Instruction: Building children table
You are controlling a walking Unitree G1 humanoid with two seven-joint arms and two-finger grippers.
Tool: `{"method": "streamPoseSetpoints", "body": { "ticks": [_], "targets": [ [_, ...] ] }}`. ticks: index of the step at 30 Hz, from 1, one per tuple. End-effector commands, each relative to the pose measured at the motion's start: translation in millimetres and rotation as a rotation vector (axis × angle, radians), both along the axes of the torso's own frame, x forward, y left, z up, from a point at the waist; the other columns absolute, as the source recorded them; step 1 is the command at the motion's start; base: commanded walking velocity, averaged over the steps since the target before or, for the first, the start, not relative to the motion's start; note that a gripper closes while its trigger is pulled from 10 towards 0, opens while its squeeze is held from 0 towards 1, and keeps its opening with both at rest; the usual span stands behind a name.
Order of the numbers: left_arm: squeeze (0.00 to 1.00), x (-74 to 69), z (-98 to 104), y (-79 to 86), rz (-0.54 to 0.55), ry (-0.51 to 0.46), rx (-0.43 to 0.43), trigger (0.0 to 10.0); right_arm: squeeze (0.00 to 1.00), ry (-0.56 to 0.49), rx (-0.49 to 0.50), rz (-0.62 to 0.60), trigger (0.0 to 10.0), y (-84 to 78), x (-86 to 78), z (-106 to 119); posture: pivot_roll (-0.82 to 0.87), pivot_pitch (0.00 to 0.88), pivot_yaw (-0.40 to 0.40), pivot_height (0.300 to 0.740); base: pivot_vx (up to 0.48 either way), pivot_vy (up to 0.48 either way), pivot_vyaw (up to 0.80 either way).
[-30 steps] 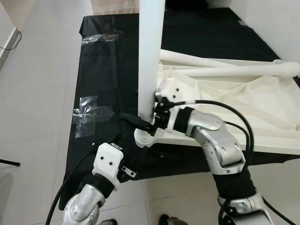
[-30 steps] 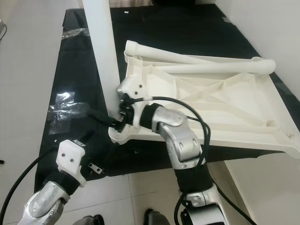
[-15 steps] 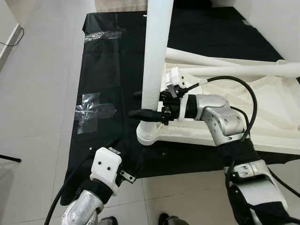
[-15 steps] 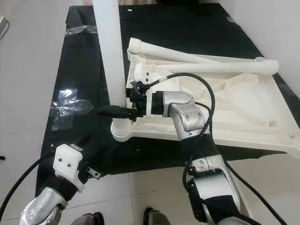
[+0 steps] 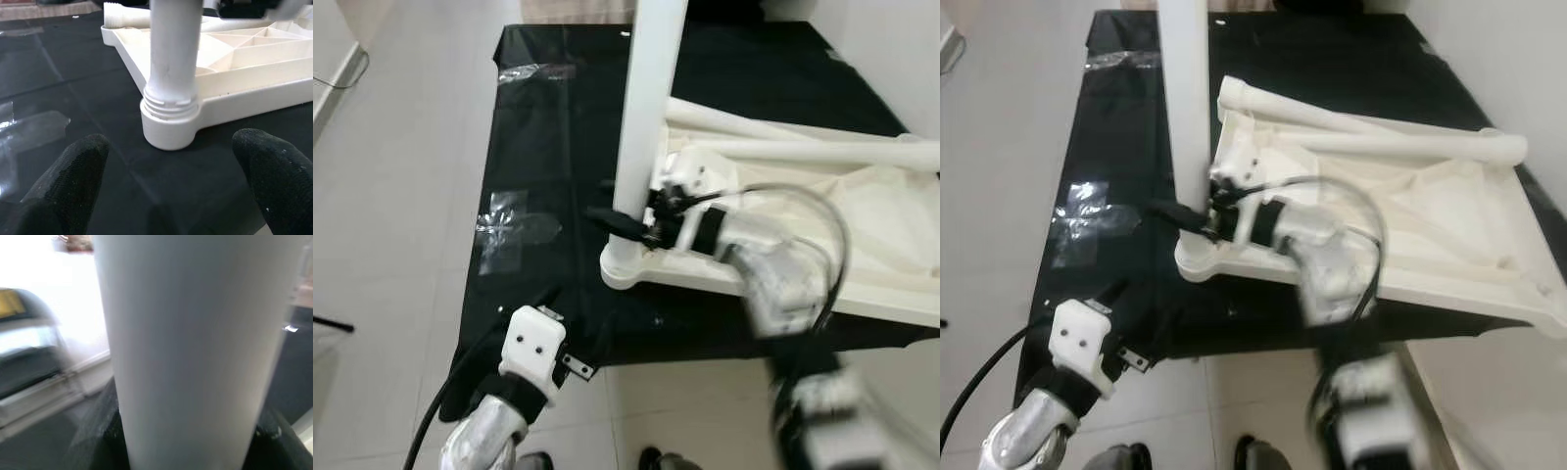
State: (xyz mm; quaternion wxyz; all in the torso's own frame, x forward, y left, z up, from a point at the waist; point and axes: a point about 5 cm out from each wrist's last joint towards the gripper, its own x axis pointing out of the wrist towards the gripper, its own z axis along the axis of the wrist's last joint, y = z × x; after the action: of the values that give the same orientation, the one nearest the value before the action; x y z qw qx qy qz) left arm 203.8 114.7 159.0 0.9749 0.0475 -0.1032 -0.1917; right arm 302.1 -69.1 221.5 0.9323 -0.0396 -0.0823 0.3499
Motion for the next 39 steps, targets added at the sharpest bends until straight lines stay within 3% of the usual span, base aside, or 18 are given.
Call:
{"method": "streamPoseSetpoints", "body": {
  "ticks": [1,3,4,7,8,11,12,14,16,19,20,21,23,25,30,31,32,39],
  "targets": [
    [0.00,3.2,-4.9,1.7,0.002,0.013,0.009,10.0,0.00,0.269,-0.071,-0.180,0.0,-1.0,-14.5,-49.7,0.03,0.219,-0.062,0.740,0.000,0.000,0.00],
    [0.00,5.4,-5.4,1.6,-0.001,0.012,0.008,10.0,0.00,0.272,-0.037,-0.184,0.0,3.3,-8.3,-46.9,0.03,0.209,-0.061,0.740,0.000,0.000,0.00],
    [0.00,7.8,-6.1,1.4,-0.004,0.011,0.007,10.0,0.00,0.268,-0.011,-0.167,1.9,7.4,0.2,-42.5,0.04,0.193,-0.065,0.740,0.000,0.000,0.00],
    [0.00,10.6,-7.0,1.1,-0.005,0.011,0.006,10.0,0.00,0.264,0.014,-0.161,1.9,11.0,7.7,-37.4,0.04,0.190,-0.066,0.740,0.000,0.000,0.00],
    [0.00,11.6,-6.9,1.3,-0.001,0.010,0.004,10.0,0.00,0.246,0.015,-0.143,10.0,10.9,12.8,-33.1,0.05,0.184,-0.076,0.740,0.000,0.000,0.00],
    [0.00,11.8,-6.4,2.4,0.013,0.005,0.001,10.0,0.02,0.211,0.017,-0.079,10.0,12.1,15.8,-22.7,0.05,0.185,-0.078,0.740,0.000,0.000,0.00],
    [0.00,11.7,-6.2,2.7,0.019,0.002,0.000,10.0,1.00,0.199,0.025,-0.016,10.0,11.5,17.5,-17.3,0.05,0.183,-0.082,0.740,0.000,0.000,0.00],
    [0.00,11.5,-6.0,2.7,0.023,0.001,0.000,10.0,1.00,0.194,0.030,0.025,10.0,10.9,17.9,-14.3,0.05,0.183,-0.082,0.740,0.000,0.000,0.00],
    [0.00,11.0,-5.4,1.7,0.022,-0.001,-0.001,10.0,1.00,0.146,0.009,0.220,10.0,1.6,18.1,-1.6,0.06,0.189,-0.084,0.740,0.000,0.000,0.00],
    [0.00,10.7,-5.3,1.5,0.020,-0.001,-0.001,10.0,1.00,0.130,-0.003,0.264,10.0,-2.6,19.0,1.3,0.06,0.189,-0.084,0.740,0.000,0.000,0.00],
    [0.00,9.8,-5.0,1.2,0.017,-0.002,-0.001,10.0,0.00,0.103,-0.042,0.327,10.0,-7.7,21.6,4.9,0.07,0.199,-0.083,0.740,0.000,0.000,0.00],
    [0.00,8.5,-4.7,1.0,0.015,-0.002,0.000,10.0,0.00,0.089,-0.077,0.399,10.0,-12.7,24.4,8.4,0.08,0.209,-0.083,0.740,0.000,0.000,0.00],
    [0.00,8.5,-4.7,1.0,0.015,-0.002,0.000,10.0,0.00,0.089,-0.077,0.399,10.0,-12.7,24.4,8.4,0.08,0.209,-0.083,0.740,0.000,0.000,0.00],
    [0.00,2.3,-3.7,0.7,0.011,0.001,0.003,10.0,0.00,0.059,-0.148,0.600,10.0,-19.8,34.2,20.1,0.11,0.236,-0.085,0.740,0.000,0.000,0.00],
    [0.00,-2.2,-3.2,0.7,0.011,0.004,0.006,10.0,0.00,0.059,-0.154,0.646,10.0,-18.4,42.3,26.7,0.12,0.248,-0.083,0.740,0.000,0.000,0.00],
    [0.00,-4.0,-3.4,0.7,0.012,0.007,0.008,10.0,0.00,0.057,-0.148,0.666,6.4,-17.5,45.2,30.4,0.13,0.257,-0.081,0.740,0.000,0.000,0.00],
    [0.00,-5.8,-3.5,0.9,0.012,0.010,0.010,10.0,0.00,0.050,-0.140,0.687,0.0,-17.0,46.9,34.9,0.13,0.260,-0.080,0.740,0.000,0.000,0.00],
    [0.00,-10.3,-3.7,1.0,0.008,0.022,0.012,10.0,0.00,0.045,-0.152,0.811,0.0,-21.7,49.5,42.9,0.13,0.272,-0.074,0.740,0.000,0.000,0.00]
  ]
}}
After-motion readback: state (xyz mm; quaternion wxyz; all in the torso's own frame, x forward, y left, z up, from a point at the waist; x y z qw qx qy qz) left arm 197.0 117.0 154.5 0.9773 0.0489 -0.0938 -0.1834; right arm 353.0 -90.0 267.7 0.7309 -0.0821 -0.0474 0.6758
